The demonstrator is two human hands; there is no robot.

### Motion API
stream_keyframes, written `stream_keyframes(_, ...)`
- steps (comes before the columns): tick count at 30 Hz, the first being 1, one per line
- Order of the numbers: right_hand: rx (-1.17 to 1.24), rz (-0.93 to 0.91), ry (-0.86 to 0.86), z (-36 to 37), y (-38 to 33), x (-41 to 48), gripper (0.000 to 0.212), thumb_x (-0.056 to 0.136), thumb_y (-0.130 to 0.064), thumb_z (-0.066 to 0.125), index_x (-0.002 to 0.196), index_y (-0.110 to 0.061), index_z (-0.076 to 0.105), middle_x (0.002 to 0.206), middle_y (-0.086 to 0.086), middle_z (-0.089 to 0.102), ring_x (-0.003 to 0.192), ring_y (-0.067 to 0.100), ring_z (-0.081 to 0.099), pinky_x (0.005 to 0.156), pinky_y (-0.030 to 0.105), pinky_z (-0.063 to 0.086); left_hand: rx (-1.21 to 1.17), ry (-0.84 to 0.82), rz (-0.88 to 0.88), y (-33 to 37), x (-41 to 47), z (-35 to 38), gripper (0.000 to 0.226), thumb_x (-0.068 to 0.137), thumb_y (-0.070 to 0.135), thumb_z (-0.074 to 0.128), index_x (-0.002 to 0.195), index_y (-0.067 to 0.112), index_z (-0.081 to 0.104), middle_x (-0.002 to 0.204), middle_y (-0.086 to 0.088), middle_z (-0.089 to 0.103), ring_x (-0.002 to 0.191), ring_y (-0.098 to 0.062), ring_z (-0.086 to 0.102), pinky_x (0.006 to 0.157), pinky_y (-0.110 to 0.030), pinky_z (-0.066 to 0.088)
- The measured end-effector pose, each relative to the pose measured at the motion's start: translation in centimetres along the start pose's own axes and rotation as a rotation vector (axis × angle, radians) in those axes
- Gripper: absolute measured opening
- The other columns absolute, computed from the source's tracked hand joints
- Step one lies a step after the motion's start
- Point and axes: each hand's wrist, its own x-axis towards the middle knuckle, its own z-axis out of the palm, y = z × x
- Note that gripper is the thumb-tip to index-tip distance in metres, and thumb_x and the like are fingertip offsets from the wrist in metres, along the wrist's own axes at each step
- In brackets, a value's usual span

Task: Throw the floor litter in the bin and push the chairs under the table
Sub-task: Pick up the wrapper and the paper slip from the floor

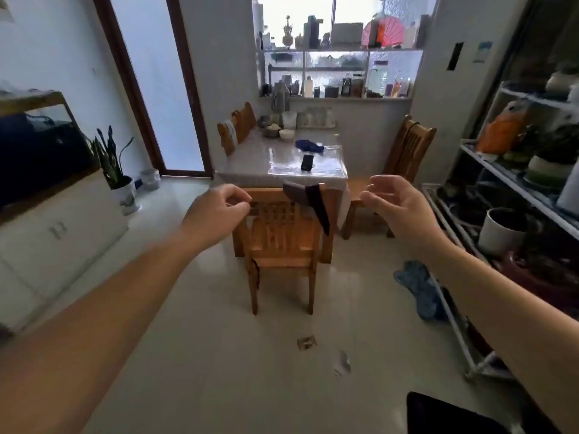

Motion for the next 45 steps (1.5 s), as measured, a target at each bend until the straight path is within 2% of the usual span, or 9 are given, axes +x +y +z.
stream_keyframes(7,-0.019,0.055,-0.029,2.3,7.0,7.2,0.045,0.085,-0.038,0.068,0.125,-0.021,0.055,0.118,-0.001,0.065,0.109,0.016,0.062,0.095,0.043,0.052,0.034,-0.060,-0.039,-2.5,7.9,6.6,0.016,0.092,0.025,0.055,0.105,0.022,0.064,0.095,0.003,0.064,0.084,-0.009,0.059,0.059,-0.016,0.040)
stream_keyframes(13,-0.170,0.094,-0.051,2.4,14.3,12.1,0.048,0.087,-0.035,0.066,0.129,-0.018,0.051,0.125,-0.001,0.061,0.112,0.010,0.055,0.092,0.026,0.046,0.045,-0.207,-0.063,-3.8,15.2,14.9,0.012,0.093,0.027,0.055,0.104,0.027,0.061,0.091,0.011,0.060,0.085,-0.007,0.058,0.062,-0.018,0.045)
stream_keyframes(17,-0.249,0.161,-0.063,1.1,19.1,14.5,0.049,0.087,-0.036,0.066,0.130,-0.017,0.052,0.125,0.000,0.061,0.111,0.007,0.053,0.089,0.022,0.041,0.050,-0.312,-0.055,-3.9,19.0,20.2,0.015,0.093,0.027,0.055,0.108,0.025,0.061,0.094,0.009,0.061,0.086,-0.006,0.058,0.066,-0.019,0.047)
stream_keyframes(24,-0.306,0.350,-0.044,-0.6,26.0,16.0,0.046,0.086,-0.032,0.067,0.127,-0.012,0.055,0.118,0.004,0.064,0.111,0.016,0.058,0.091,0.027,0.044,0.099,-0.554,-0.036,-4.6,24.4,29.1,0.011,0.093,0.029,0.055,0.103,0.034,0.058,0.093,0.014,0.059,0.080,0.002,0.054,0.060,-0.014,0.042)
stream_keyframes(32,-0.323,0.675,0.045,1.4,34.4,15.8,0.045,0.087,-0.032,0.067,0.126,-0.016,0.054,0.120,0.001,0.061,0.108,0.010,0.054,0.085,0.021,0.036,0.161,-0.891,0.019,-8.1,30.5,38.7,0.021,0.094,0.026,0.053,0.113,0.025,0.061,0.105,0.007,0.062,0.088,-0.004,0.059,0.068,-0.018,0.050)
stream_keyframes(35,-0.318,0.812,0.076,3.7,37.2,15.3,0.045,0.086,-0.033,0.068,0.126,-0.018,0.054,0.121,0.000,0.061,0.110,0.011,0.055,0.087,0.024,0.039,0.218,-1.011,0.035,-10.4,32.6,42.0,0.020,0.094,0.027,0.053,0.112,0.024,0.061,0.101,0.008,0.059,0.081,0.000,0.055,0.061,-0.014,0.043)
stream_keyframes(40,-0.305,0.941,0.055,8.1,41.6,13.3,0.047,0.085,-0.026,0.068,0.128,-0.017,0.053,0.125,0.002,0.061,0.113,0.015,0.056,0.089,0.025,0.041,0.190,-1.137,-0.092,-14.5,34.0,47.2,0.020,0.093,0.024,0.054,0.107,0.013,0.064,0.102,-0.004,0.063,0.087,-0.017,0.057,0.066,-0.026,0.045)
stream_keyframes(42,-0.291,0.997,0.034,10.1,43.6,12.3,0.047,0.086,-0.026,0.066,0.130,-0.017,0.052,0.127,0.002,0.060,0.115,0.017,0.055,0.093,0.030,0.044,0.160,-1.156,-0.140,-16.4,33.7,49.5,0.019,0.093,0.019,0.055,0.105,0.007,0.065,0.099,-0.008,0.064,0.082,-0.018,0.056,0.062,-0.024,0.043)
stream_keyframes(45,-0.280,1.072,-0.006,12.8,47.2,10.4,0.049,0.087,-0.028,0.064,0.132,-0.018,0.050,0.128,-0.001,0.058,0.115,0.016,0.055,0.094,0.034,0.047,0.145,-1.185,-0.170,-19.5,32.5,53.2,0.007,0.090,0.008,0.057,0.093,0.007,0.064,0.077,0.000,0.058,0.066,-0.007,0.049,0.051,-0.011,0.036)
